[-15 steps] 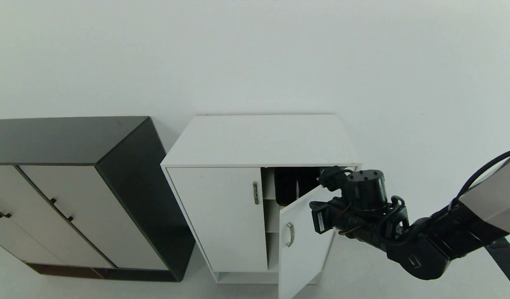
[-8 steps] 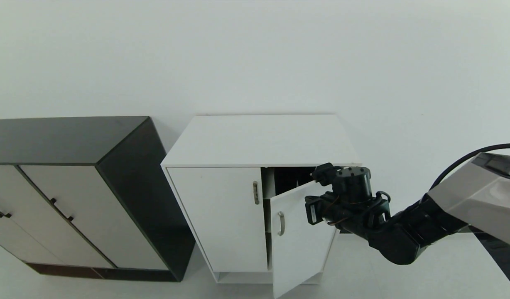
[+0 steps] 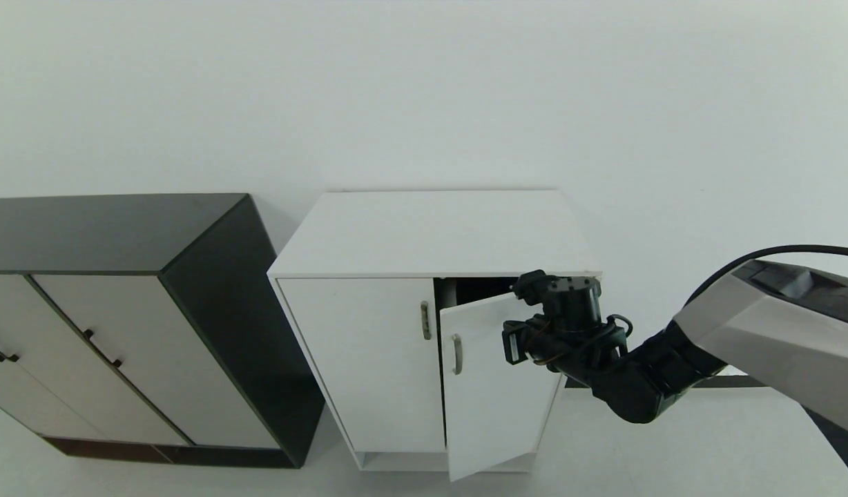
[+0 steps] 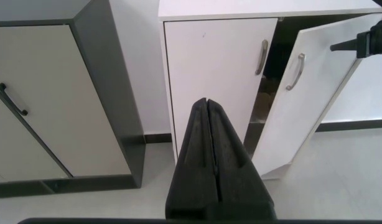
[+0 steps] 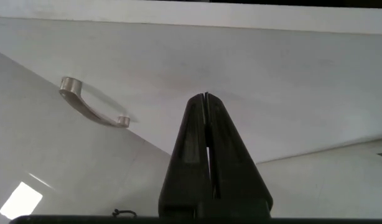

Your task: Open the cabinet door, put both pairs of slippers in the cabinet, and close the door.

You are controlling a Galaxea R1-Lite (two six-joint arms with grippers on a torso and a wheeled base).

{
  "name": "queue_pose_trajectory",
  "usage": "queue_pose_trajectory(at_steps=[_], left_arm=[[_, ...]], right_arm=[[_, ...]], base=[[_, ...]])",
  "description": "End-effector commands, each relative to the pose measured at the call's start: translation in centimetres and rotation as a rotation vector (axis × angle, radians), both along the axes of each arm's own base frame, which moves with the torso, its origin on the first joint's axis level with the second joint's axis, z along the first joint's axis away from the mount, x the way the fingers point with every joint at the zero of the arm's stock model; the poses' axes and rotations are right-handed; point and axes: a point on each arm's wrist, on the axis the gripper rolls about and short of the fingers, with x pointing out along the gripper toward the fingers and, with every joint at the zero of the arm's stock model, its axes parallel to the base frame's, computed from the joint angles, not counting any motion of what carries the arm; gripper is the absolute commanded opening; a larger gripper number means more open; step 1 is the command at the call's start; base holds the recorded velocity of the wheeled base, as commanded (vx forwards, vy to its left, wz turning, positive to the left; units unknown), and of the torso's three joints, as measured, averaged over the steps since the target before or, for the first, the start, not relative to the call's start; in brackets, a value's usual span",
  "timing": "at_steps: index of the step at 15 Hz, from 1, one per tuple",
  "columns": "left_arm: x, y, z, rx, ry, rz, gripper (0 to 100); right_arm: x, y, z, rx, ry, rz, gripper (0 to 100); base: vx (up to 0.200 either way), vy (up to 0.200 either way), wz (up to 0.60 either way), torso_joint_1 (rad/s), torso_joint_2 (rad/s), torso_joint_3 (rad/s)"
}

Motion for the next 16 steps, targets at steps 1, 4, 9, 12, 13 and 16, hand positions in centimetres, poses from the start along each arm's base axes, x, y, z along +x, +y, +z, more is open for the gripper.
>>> queue_pose_trajectory(at_steps=[1,4,9,12,13,16], left_arm=[[0.0,0.0,0.0,0.0,-0.001,0.0,0],[0.0,0.0,0.0,0.0,-0.001,0.0,0],[0.0,0.0,0.0,0.0,-0.001,0.0,0],[0.0,0.0,0.0,0.0,-0.001,0.0,0],[0.0,0.0,0.0,0.0,-0.001,0.0,0],[0.0,0.0,0.0,0.0,-0.001,-0.002,0]], right_arm=[[0.6,0.2,-0.6,-0.001,0.001,-0.003,0],[1.6,0.2,-1.3,-0.002,0.002,-0.017,0],[3.7,-0.5,-1.8,0.011,-0.019,-0.054,0],[4.8,-0.8,-2.2,0.015,-0.026,-0.072,0],[5.0,-0.9,-2.3,0.017,-0.03,-0.075,0],[5.4,-1.0,-2.5,0.017,-0.03,-0.081,0]], base=[[0.0,0.0,0.0,0.0,0.0,0.0],[0.0,0.0,0.0,0.0,0.0,0.0],[0.0,0.0,0.0,0.0,0.0,0.0],[0.0,0.0,0.0,0.0,0.0,0.0],[0.0,0.0,0.0,0.0,0.0,0.0],[0.0,0.0,0.0,0.0,0.0,0.0]])
